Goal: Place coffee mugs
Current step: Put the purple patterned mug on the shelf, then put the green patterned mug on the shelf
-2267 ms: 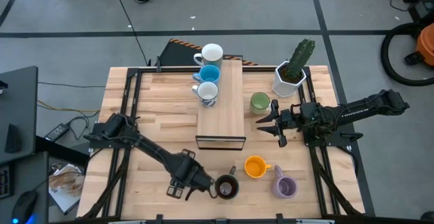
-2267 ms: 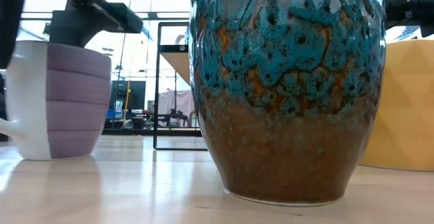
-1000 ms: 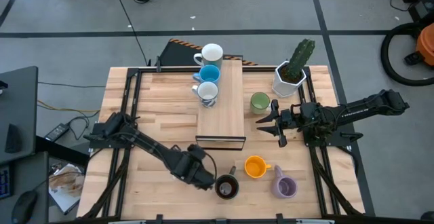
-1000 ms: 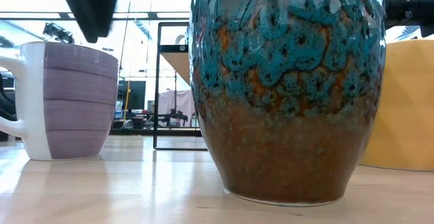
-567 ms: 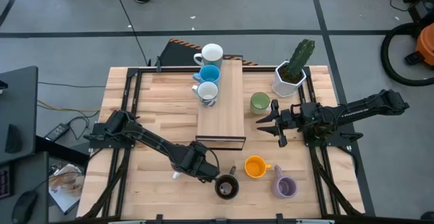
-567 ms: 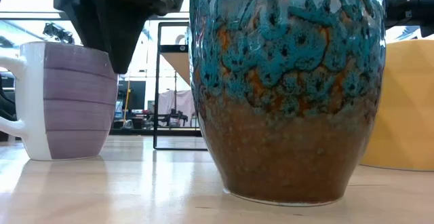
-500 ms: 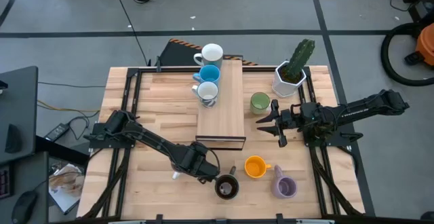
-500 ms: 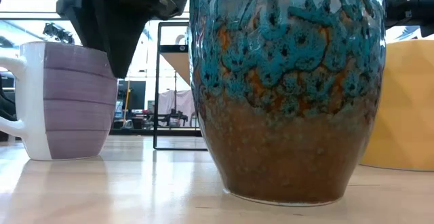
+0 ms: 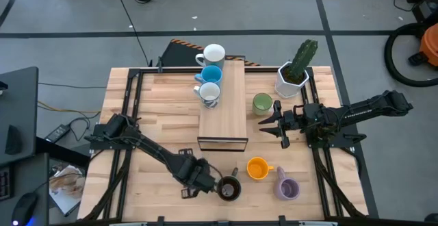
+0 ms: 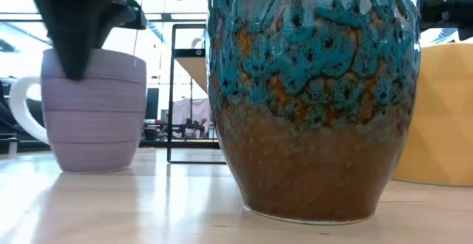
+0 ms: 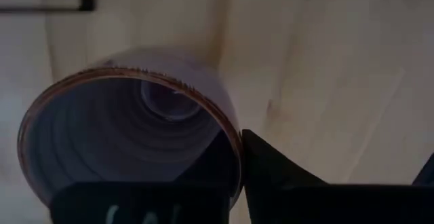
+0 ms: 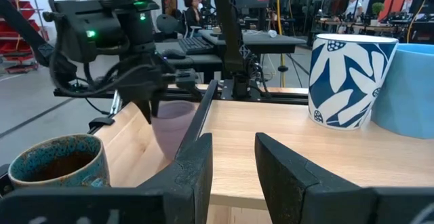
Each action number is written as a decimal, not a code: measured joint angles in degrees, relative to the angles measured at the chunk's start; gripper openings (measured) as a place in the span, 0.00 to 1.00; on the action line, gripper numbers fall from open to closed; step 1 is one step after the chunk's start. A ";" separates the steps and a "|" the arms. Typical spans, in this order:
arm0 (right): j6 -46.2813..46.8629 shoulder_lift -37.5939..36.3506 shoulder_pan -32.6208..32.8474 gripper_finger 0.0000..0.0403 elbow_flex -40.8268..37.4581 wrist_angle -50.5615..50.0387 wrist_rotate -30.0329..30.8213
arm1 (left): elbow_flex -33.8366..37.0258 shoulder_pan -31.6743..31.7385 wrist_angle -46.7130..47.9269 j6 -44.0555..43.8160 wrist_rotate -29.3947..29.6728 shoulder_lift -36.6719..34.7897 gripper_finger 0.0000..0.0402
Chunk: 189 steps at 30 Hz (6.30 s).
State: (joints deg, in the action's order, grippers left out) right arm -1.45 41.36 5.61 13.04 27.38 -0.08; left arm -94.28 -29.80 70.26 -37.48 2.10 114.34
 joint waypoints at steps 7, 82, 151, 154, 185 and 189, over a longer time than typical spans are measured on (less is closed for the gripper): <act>0.00 0.00 0.00 0.29 0.00 0.00 0.00 | 0.00 -2.32 0.15 19.05 -0.49 0.00 0.15; 0.01 0.52 0.02 0.29 -0.02 -0.13 0.20 | -25.36 18.14 9.13 11.20 10.35 -12.63 0.06; 0.22 1.66 0.02 0.29 -0.02 0.46 0.00 | -25.42 20.45 15.34 26.09 17.69 -4.72 0.29; 0.36 1.66 0.02 0.29 -0.02 0.43 0.00 | -25.42 20.65 15.34 23.57 18.77 -4.72 0.29; 0.37 1.66 0.02 0.29 -0.02 -0.18 -0.02 | -25.40 20.29 14.99 23.43 17.75 -5.38 0.51; 0.31 1.66 0.02 0.29 -0.02 -0.14 -0.02 | -25.33 19.30 15.06 23.06 21.43 -6.02 0.53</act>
State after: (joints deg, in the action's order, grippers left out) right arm -1.15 43.03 5.63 13.02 27.24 -0.10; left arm -119.61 -10.49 85.32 -14.42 23.53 108.33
